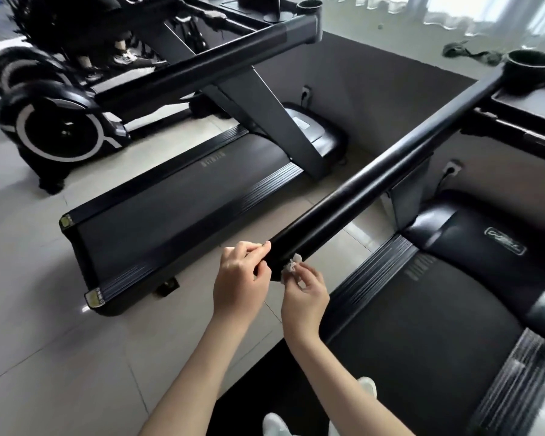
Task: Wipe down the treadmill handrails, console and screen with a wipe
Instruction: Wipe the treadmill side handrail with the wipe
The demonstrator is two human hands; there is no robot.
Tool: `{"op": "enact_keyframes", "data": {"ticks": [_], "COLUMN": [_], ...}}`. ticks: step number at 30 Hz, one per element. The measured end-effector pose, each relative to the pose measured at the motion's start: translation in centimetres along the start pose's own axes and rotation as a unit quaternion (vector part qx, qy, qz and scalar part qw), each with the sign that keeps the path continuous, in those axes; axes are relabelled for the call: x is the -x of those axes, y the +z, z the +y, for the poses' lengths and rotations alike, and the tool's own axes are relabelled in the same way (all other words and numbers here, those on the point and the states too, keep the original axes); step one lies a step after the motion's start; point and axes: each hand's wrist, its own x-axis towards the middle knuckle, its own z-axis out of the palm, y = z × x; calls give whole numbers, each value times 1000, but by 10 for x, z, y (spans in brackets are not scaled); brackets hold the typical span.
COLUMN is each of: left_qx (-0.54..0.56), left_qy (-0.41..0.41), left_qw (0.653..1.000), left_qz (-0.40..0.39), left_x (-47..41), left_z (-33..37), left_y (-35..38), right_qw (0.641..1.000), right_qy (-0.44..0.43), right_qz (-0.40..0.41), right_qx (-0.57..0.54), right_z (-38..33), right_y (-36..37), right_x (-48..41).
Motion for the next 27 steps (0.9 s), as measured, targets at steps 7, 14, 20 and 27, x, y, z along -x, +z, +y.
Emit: {"op": "enact_keyframes", "data": {"ticks": [7, 14, 20, 27], "left_qx": [10, 15, 22, 17], "left_qy": [4, -2, 1, 6], "left_qw": [1000, 1000, 999, 999], "left_qz": [-7, -7, -28, -29], "left_x": [0, 0, -1, 0], "left_z": [-3, -2, -5, -5], "left_y": [-1, -1, -1, -1], "right_qw": [999, 1000, 998, 998], "right_qy": [-29, 23, 34, 57], "right_qz": [-15, 9, 50, 26], "right_qx": [10, -14, -15, 5], "right_z": [-1, 4, 9, 19], "right_y": [0, 1, 1, 5], "right_x": [12, 10, -14, -3]}}
